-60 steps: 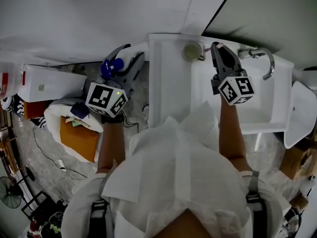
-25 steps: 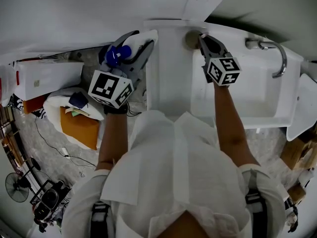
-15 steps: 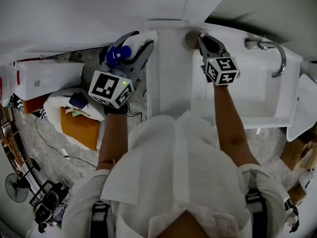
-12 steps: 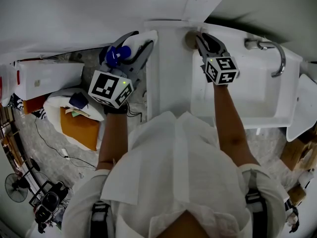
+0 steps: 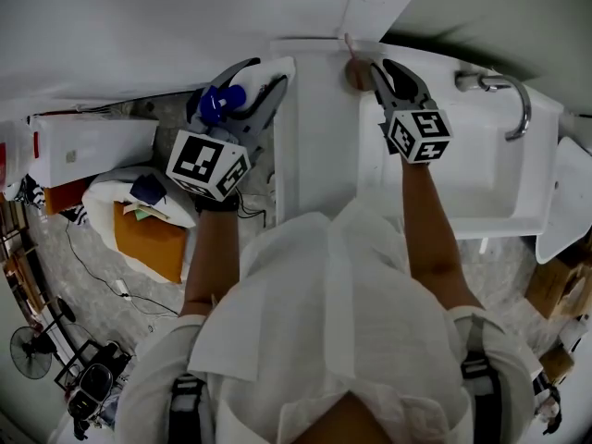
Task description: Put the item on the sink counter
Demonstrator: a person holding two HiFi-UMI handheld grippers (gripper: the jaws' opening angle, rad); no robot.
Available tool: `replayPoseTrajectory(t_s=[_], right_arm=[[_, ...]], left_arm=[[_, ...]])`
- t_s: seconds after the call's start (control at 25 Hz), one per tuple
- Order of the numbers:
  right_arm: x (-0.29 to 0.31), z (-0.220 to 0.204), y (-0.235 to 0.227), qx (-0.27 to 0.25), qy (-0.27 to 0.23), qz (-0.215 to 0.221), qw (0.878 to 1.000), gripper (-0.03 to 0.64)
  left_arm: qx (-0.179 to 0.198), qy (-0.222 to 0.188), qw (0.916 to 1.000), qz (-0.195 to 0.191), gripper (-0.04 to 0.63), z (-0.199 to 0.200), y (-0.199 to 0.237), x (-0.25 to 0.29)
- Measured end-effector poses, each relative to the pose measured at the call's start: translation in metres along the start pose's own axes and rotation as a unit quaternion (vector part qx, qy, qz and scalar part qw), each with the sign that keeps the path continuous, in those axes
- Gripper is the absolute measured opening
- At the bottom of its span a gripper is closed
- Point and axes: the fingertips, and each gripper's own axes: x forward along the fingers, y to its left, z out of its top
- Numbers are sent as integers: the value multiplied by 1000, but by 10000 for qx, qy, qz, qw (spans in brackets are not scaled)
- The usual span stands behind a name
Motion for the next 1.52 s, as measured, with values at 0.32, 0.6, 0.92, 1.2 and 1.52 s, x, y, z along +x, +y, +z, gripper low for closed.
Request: replayPoseTrajectory(t_s=[0.32, 0.6, 0.92, 1.2, 1.52], right_arm=[[-27, 43, 2, -71, -635, -47, 9979, 78], [-50, 70, 2, -217, -1012, -134, 9945, 17], [-61, 82, 6, -200, -1140, -126, 9932, 11], [-63, 80, 8, -242, -1090, -80, 9937, 11], [-62, 79, 7, -271, -1046, -111, 9941, 9]], left_arm=[[23, 39, 10000, -45, 206, -1, -2, 4], [60, 196, 9997, -113, 206, -13, -3, 15], [-18, 450, 9988, -164, 206, -40, 1, 36], [-104, 974, 9949, -254, 206, -83, 3, 58], [-336, 1478, 9878, -363, 206, -126, 2, 78]])
